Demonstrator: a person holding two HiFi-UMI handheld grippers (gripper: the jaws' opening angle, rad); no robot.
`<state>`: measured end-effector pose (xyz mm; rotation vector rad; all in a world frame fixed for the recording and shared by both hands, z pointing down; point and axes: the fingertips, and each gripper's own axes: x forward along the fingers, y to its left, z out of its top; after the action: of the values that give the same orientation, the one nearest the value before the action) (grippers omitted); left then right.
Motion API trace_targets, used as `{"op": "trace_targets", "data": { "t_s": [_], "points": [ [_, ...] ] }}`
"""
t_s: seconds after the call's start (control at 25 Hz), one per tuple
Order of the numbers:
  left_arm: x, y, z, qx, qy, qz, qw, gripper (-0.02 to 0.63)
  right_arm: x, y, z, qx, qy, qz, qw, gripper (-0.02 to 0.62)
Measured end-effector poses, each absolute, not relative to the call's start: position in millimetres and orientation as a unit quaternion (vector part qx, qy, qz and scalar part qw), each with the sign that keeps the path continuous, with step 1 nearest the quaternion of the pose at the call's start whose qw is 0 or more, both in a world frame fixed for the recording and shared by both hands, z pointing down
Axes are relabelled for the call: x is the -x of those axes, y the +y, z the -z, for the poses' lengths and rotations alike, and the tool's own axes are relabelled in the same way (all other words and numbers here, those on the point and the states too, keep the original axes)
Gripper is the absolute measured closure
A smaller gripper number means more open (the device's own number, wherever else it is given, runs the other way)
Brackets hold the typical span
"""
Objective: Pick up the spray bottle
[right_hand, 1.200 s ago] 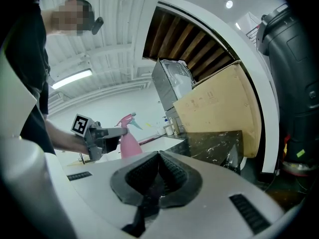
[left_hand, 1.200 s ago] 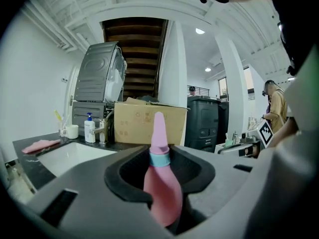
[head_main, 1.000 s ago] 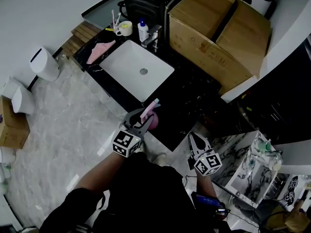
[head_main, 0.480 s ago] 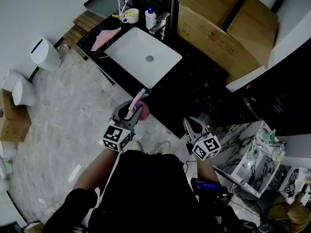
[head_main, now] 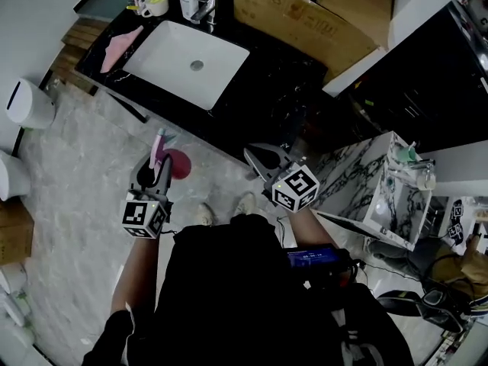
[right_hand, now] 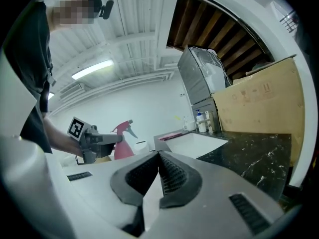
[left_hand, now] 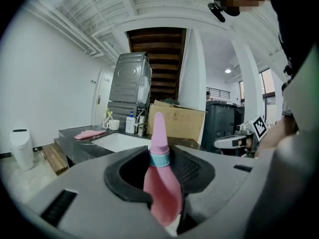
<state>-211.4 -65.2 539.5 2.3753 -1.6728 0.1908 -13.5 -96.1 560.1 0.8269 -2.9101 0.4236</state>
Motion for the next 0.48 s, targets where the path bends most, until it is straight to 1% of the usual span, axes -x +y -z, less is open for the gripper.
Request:
{"op": "trace_targets", "data": {
  "t_s": [0.16,0.48],
  "points": [
    [233.3,-47.3,-541.0,-0.807,-0.575,-0.059,0.124,0.469,33.5,-88.7,-556.6,-0.274,-0.951,-0.135,0.045,0.569],
    [266.9,-25.7,-544.7,-0.812,-0.568,-0.049,0.121,0.469,64.9,-69.0,-552.8,-0.280,-0.950,-0.129,0.050,0.569]
  ]
}}
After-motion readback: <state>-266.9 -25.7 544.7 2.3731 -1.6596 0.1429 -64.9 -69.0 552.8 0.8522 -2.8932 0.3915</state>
